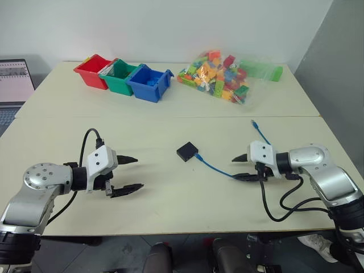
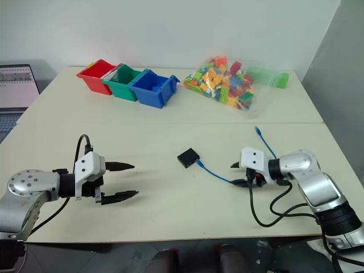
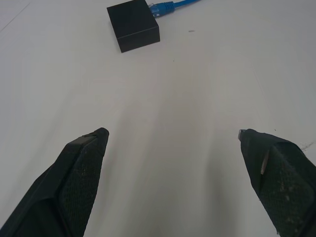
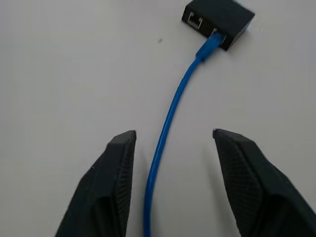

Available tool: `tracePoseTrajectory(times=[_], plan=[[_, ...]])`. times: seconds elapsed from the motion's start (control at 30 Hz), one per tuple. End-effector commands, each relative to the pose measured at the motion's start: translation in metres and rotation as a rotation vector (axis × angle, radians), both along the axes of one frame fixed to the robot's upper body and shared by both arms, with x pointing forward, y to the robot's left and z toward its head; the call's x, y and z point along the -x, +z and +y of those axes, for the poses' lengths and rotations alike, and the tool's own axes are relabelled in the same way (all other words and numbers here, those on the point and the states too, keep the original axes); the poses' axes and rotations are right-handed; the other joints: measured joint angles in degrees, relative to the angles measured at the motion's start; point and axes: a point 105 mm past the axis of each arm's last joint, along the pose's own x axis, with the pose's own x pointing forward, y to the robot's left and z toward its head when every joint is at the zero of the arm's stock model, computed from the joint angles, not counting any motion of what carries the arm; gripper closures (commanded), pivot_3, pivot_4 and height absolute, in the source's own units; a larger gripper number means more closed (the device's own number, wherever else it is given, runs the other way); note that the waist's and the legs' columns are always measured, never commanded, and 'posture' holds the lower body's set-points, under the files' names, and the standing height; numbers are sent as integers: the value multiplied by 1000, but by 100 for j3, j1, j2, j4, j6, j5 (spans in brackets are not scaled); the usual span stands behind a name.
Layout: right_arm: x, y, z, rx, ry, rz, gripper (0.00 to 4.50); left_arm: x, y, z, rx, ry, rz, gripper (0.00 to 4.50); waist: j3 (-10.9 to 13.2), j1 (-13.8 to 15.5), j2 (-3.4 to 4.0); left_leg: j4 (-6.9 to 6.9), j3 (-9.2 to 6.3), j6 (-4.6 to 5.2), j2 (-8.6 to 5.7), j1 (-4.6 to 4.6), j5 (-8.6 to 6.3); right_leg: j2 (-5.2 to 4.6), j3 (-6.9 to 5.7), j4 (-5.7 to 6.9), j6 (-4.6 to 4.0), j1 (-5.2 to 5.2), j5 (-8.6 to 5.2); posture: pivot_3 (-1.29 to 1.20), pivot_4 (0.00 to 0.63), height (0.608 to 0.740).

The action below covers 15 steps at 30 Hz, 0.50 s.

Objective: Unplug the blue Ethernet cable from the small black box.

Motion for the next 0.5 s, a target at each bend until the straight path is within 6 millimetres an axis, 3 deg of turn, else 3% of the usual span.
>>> tracePoseTrajectory(times=[0.03,0.27,0.5], plan=[[-20,7,24,-142,-171,-43,1214,-1,7,0,0,-1,-40,0,-2,-8,-2,0,1,0,0,0,0,0,1,2,0,-1,0,0,150,740],[-27,-18,70,-252,-374,14,1214,-2,6,-2,-1,-3,-44,0,-2,15,-2,0,-1,-1,-5,-3,0,-1,1,31,-13,-13,-3,0,150,740],[-27,-35,78,-231,-447,43,1214,-3,6,-2,-4,-3,-50,0,-2,12,-2,0,0,-1,-4,0,0,-1,-1,37,-9,-14,-7,0,150,740]])
